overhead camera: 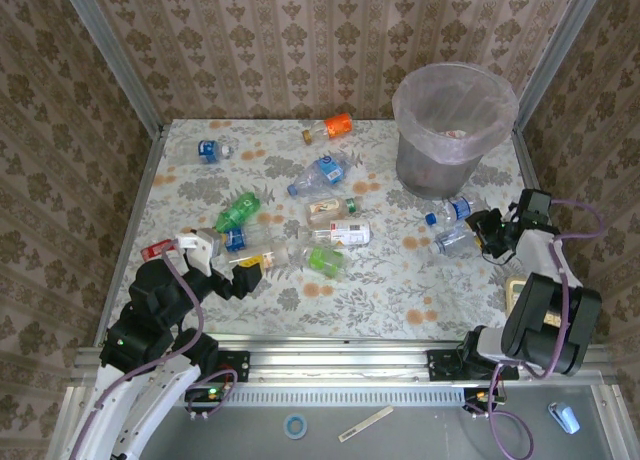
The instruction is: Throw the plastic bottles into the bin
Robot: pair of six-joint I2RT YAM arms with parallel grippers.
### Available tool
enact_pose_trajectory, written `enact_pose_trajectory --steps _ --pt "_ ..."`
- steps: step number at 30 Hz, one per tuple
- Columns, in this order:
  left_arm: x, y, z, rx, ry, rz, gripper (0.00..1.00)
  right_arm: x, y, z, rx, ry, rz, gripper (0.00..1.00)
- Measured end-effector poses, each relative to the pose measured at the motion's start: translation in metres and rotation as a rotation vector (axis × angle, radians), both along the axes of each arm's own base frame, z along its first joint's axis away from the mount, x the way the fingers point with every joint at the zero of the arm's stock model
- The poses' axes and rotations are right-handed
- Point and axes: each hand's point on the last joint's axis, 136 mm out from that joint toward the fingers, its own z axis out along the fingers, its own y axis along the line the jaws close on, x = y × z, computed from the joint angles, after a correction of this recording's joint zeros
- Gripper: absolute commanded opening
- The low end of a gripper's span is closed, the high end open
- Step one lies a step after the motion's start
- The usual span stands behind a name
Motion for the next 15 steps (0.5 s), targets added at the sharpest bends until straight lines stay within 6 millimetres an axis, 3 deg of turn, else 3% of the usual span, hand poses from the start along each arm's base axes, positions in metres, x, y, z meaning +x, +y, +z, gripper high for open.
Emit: enact_pose_trajectory --steps 10,15 --pt "0.0 0.0 0.0 0.0 0.0 0.0 1.0 -0.011 0.026 0.041 0.004 -0.111 0.087 0.38" --pt "0.0 0.0 0.0 0.0 0.0 0.0 1.0 -0.015 0.051 0.06 0.014 -0.167 0.164 0.38"
